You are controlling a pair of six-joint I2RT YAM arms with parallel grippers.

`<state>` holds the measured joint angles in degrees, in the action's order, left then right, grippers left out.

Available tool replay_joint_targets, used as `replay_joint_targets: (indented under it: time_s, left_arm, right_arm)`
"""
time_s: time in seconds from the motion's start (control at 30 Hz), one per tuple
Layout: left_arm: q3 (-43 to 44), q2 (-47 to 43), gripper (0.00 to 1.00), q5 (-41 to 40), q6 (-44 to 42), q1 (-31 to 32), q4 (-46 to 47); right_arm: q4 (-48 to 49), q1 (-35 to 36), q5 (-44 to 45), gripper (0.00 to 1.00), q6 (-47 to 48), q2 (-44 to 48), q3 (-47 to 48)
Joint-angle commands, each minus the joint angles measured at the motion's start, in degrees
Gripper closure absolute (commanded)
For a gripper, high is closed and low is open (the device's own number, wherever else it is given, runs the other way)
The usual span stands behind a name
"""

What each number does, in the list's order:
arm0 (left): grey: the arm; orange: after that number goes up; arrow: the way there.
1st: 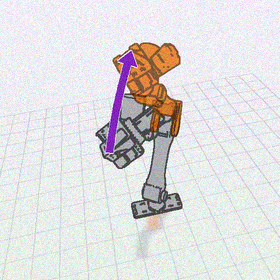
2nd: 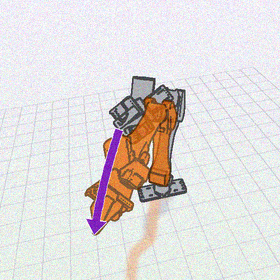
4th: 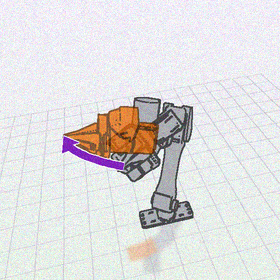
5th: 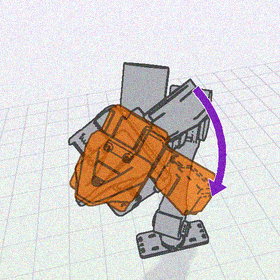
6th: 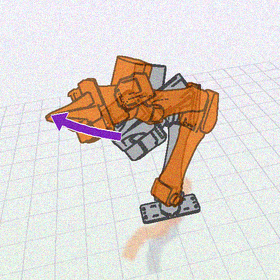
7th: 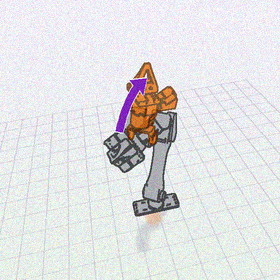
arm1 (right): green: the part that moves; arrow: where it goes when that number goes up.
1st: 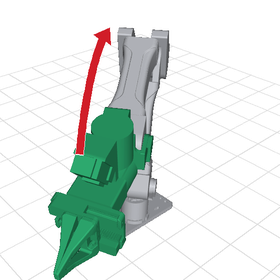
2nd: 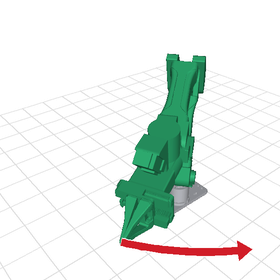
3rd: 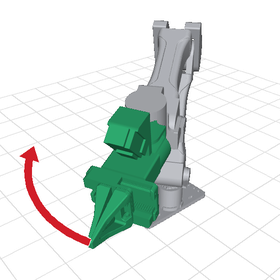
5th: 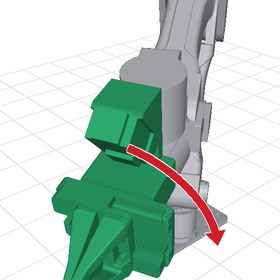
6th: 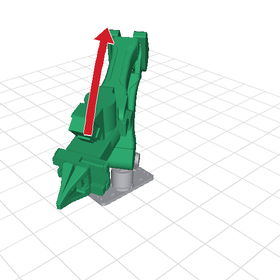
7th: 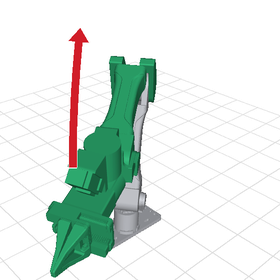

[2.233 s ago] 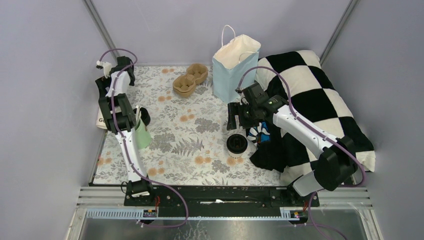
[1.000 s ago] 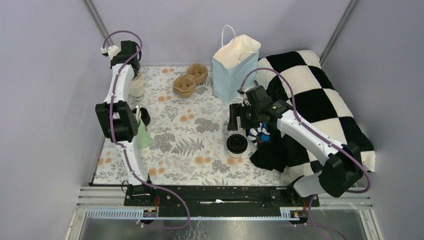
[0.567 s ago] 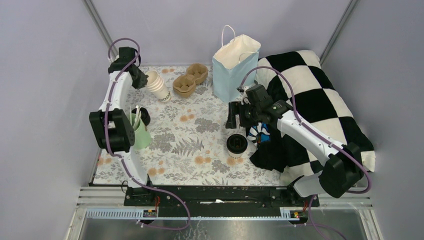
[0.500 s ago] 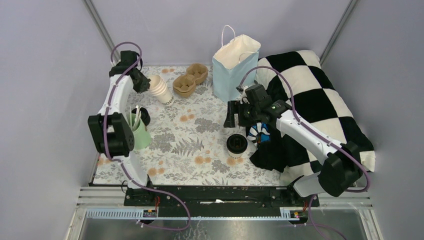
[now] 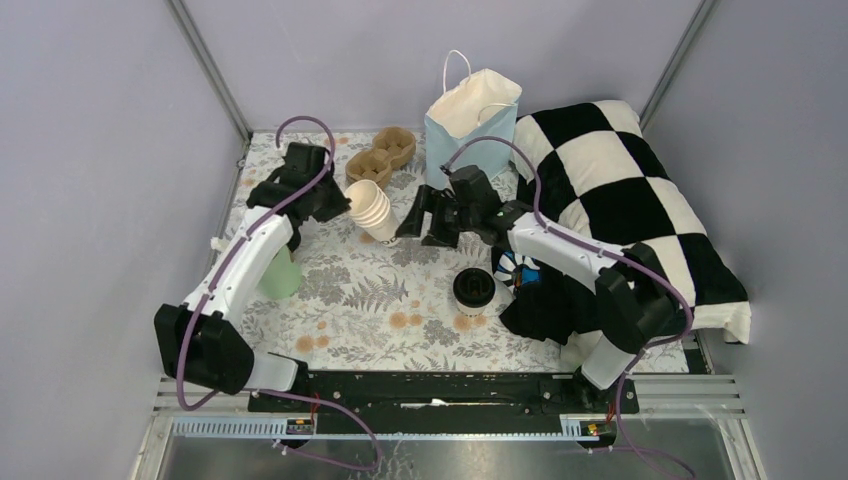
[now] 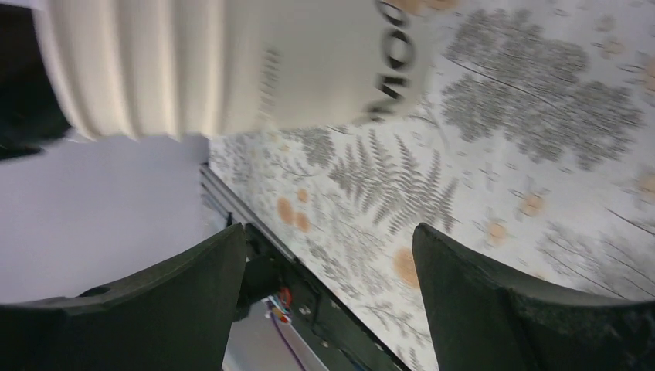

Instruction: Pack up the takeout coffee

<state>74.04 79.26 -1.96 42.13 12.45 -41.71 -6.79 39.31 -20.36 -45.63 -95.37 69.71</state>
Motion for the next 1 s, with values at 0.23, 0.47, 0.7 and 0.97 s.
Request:
replay_joint_targets:
  time_s: [0.23, 0.47, 0.7, 0.97]
  left_arm:
    - [-6.4, -3.1, 1.00, -12.1, 4.2, 11.2, 5.7]
    - [-6.9, -3.0, 1.00, -12.5, 3.8, 12.2, 6.6]
    - [-7.1, -2.7, 0.69, -11.4, 0.4, 13.6, 7.1]
    - [-5.3, -1.9, 0.55, -12.5, -3.5, 14.5, 3.8]
  right_arm:
    - [17.6, 2.6, 4.8, 0.15, -14.1, -2.4, -0.6]
    - [13.8, 2.4, 7.0, 0.16, -10.4, -0.3, -2.8]
    - [12.0, 0.6, 5.2, 0.15, -7.9, 1.8, -4.4]
    - [11.0, -0.8, 4.1, 0.15, -7.4, 2.9, -4.9]
